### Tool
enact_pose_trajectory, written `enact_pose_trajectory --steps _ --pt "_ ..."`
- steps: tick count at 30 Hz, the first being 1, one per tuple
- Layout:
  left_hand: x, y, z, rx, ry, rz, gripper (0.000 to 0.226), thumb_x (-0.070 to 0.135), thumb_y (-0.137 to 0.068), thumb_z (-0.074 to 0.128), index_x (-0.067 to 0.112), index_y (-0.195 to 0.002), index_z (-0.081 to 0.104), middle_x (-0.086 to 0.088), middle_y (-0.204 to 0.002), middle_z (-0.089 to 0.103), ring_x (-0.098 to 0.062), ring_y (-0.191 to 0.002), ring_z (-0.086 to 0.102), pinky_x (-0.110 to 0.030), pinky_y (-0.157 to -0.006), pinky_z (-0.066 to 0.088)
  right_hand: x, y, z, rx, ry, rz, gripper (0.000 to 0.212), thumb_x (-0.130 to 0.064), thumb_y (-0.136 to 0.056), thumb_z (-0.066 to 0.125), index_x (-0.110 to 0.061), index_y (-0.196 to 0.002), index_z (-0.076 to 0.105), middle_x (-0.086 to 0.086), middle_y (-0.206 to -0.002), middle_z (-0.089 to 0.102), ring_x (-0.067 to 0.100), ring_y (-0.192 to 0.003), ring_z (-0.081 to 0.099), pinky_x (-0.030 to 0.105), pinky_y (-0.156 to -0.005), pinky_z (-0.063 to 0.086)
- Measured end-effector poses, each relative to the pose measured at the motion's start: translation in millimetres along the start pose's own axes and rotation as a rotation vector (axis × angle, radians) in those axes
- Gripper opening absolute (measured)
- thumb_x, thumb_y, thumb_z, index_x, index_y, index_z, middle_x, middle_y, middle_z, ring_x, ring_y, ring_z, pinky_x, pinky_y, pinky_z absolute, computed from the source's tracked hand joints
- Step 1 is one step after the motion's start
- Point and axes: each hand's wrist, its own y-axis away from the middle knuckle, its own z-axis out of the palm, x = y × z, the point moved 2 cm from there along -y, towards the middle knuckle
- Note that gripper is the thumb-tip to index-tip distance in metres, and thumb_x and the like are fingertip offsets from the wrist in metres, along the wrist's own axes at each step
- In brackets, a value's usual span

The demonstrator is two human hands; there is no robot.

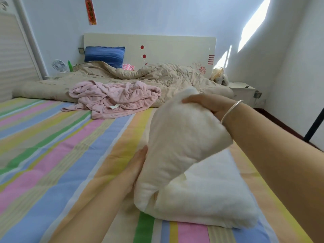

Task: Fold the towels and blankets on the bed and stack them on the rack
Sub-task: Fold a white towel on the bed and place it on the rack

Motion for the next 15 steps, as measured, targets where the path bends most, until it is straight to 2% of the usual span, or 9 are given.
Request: enact_pose_trajectory --steps 1,4,5,7,8,10,11,14,15 --pt "1.7 -2.7 -3.4 0.007 0.021 -0.002 0.052 0.045 -0.103 0.031 0.015 -0.142 0.045 -0.007 -0.144 0.049 -0.026 -0.133 0.046 -0.037 -0.11 0.036 -2.4 0.2 -1.1 -0.004 -0.058 -0.049 0.035 -0.036 -0.088 0.064 -0.014 -0.115 0.062 0.012 -0.1 0.071 0.026 -0.091 0.068 0.035 -0.084 0.054" --pt "12.1 2.5 -2.9 -0.028 -0.031 0.019 0.083 0.077 -0.077 0.044 0.033 -0.147 0.038 0.01 -0.149 0.042 -0.018 -0.135 0.044 -0.039 -0.11 0.037 37.1 0.0 -19.6 0.14 -0.205 -0.117 0.048 -0.028 -0.077 0.076 -0.011 -0.12 0.062 0.009 -0.101 0.072 0.023 -0.089 0.07 0.038 -0.082 0.056" --pt "18.5 8.8 1.2 -0.032 -0.054 0.056 0.084 0.076 -0.078 0.046 0.034 -0.149 0.033 0.013 -0.151 0.037 -0.015 -0.136 0.041 -0.034 -0.107 0.037 63.1 0.3 -25.6 0.175 -0.218 -0.079 0.046 -0.023 -0.079 0.073 -0.011 -0.122 0.061 0.008 -0.098 0.071 0.021 -0.081 0.07 0.034 -0.076 0.058" --pt "25.7 13.1 12.2 -0.033 -0.128 0.14 0.081 0.067 -0.087 0.051 0.029 -0.154 0.025 0.013 -0.154 0.03 -0.014 -0.14 0.035 -0.027 -0.104 0.035 120.3 10.0 -29.3 0.115 -0.224 0.14 0.047 -0.026 -0.081 0.071 -0.008 -0.123 0.062 0.01 -0.092 0.072 0.022 -0.073 0.07 0.033 -0.071 0.059" --pt "28.3 14.7 18.7 -0.021 -0.219 0.181 0.082 0.065 -0.087 0.053 0.028 -0.154 0.023 0.011 -0.155 0.03 -0.015 -0.141 0.034 -0.028 -0.107 0.033 147.1 9.4 -34.0 0.086 -0.215 0.234 0.058 -0.033 -0.072 0.078 -0.008 -0.122 0.063 0.012 -0.093 0.073 0.026 -0.076 0.071 0.038 -0.076 0.059" --pt "30.6 14.5 33.3 -0.002 -0.435 0.23 0.082 0.064 -0.088 0.052 0.027 -0.154 0.021 0.007 -0.157 0.028 -0.018 -0.143 0.031 -0.033 -0.114 0.028 183.7 0.8 -49.9 0.118 -0.161 0.27 0.09 -0.045 -0.041 0.092 -0.009 -0.118 0.065 0.014 -0.1 0.073 0.031 -0.088 0.071 0.048 -0.086 0.056" --pt "31.3 15.6 38.3 0.015 -0.535 0.243 0.082 0.064 -0.089 0.049 0.026 -0.155 0.019 0.004 -0.16 0.024 -0.02 -0.145 0.027 -0.035 -0.117 0.025 186.8 -0.8 -53.0 0.143 -0.14 0.266 0.091 -0.046 -0.038 0.092 -0.009 -0.117 0.066 0.014 -0.101 0.073 0.032 -0.09 0.071 0.048 -0.085 0.056" --pt "35.9 19.7 53.8 0.049 -0.803 0.275 0.084 0.067 -0.091 0.04 0.025 -0.156 0.01 -0.001 -0.163 0.01 -0.023 -0.149 0.012 -0.039 -0.119 0.018 154.7 12.9 -46.3 0.154 -0.27 0.205 0.046 -0.031 -0.076 0.074 -0.007 -0.114 0.066 0.017 -0.102 0.071 0.03 -0.081 0.068 0.037 -0.073 0.056" --pt "39.1 23.3 58.7 0.061 -0.862 0.301 0.083 0.067 -0.091 0.038 0.025 -0.156 0.008 -0.002 -0.164 0.006 -0.024 -0.15 0.008 -0.04 -0.12 0.016 146.9 12.8 -48.5 0.14 -0.306 0.181 0.037 -0.028 -0.081 0.069 -0.008 -0.111 0.067 0.017 -0.102 0.071 0.03 -0.081 0.068 0.035 -0.072 0.055"
